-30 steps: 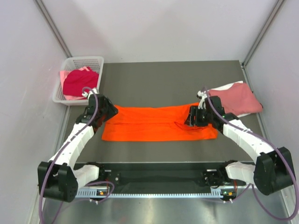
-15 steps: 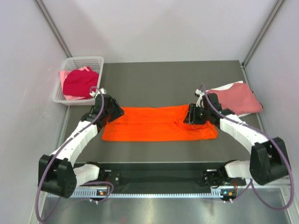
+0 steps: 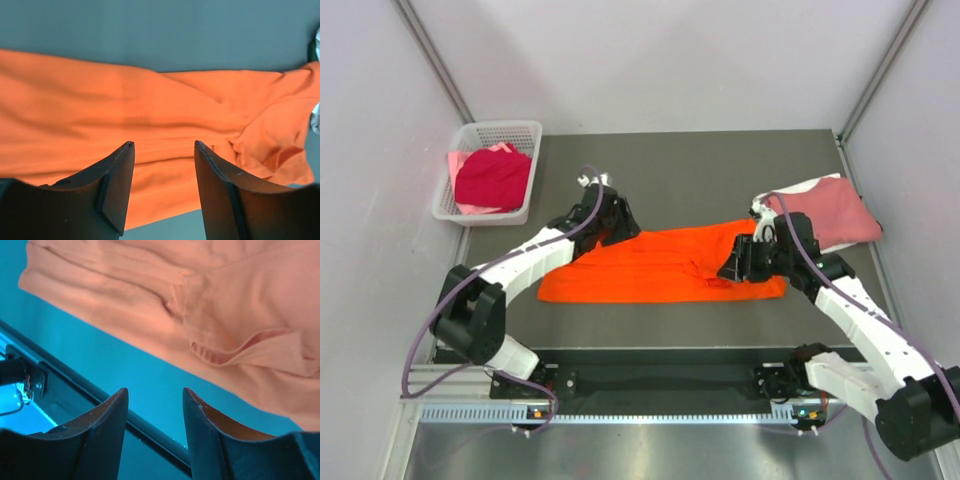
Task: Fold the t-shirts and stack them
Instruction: Fold the tshirt
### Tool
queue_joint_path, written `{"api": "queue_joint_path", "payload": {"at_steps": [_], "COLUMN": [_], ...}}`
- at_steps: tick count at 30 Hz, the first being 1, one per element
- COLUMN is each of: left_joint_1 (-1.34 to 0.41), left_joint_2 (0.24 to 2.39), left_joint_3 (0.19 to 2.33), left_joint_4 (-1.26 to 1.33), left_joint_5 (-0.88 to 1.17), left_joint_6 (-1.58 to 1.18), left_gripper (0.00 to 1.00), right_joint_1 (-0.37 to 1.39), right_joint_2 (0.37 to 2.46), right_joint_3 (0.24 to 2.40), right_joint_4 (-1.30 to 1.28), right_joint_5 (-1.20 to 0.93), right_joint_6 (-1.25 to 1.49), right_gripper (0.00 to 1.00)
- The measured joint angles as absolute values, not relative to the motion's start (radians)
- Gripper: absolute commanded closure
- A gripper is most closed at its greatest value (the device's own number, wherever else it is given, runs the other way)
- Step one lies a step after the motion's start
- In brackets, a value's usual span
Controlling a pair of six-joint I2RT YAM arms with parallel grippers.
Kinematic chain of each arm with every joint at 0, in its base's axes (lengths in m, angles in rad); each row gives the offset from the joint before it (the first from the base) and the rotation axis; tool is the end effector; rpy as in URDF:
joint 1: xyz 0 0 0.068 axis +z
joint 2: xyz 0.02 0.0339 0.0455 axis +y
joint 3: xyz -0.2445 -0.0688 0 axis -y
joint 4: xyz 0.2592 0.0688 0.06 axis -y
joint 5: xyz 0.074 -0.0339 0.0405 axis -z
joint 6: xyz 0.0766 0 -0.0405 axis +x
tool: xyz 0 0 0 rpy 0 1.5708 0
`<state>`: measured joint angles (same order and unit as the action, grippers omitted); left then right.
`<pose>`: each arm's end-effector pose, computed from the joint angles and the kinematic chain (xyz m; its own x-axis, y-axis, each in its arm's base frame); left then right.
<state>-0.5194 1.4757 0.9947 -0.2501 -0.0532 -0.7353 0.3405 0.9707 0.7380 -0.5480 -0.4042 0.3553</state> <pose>0.3201 -0.1783 0.1897 -0.7393 -0.3489 -0.5759 -0.0467 0.8798 -0.4730 0.2261 0.1121 0.2122 -0.8204 0.0487 -0.5698 -0.3040 0.8068 0.5066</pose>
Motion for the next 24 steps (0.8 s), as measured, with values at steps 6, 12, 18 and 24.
{"api": "queue_joint_path", "payload": {"at_steps": [6, 12, 18, 24], "left_joint_1": [-0.587, -0.665, -0.720, -0.658], "left_joint_2": [1.579, 1.605, 1.609, 1.453], "left_joint_3": [1.078, 1.105, 1.122, 1.021], "left_joint_4": [-0.215, -0.194, -0.206, -0.249], "left_joint_5": [-0.039, -0.026, -0.058, -0.147], "left_joint_6": [-0.736, -0.743, -0.756, -0.757], "left_gripper": [0.43, 0.43, 0.42, 0.39], "right_joint_1": [0.345, 0.343, 0.301, 0.255], "right_joint_2": [0.882, 0.991, 1.260, 1.439], "right_joint_3": [0.687, 0.740, 0.831, 0.859], "right_joint_4": [-0.599, -0.566, -0.461, -0.377], "right_joint_5": [-0.324, -0.089, 0.021, 0.014], "right_joint_6": [0.389, 0.419, 0.420, 0.407], "right_gripper": [0.53, 0.57, 0.57, 0.56]}}
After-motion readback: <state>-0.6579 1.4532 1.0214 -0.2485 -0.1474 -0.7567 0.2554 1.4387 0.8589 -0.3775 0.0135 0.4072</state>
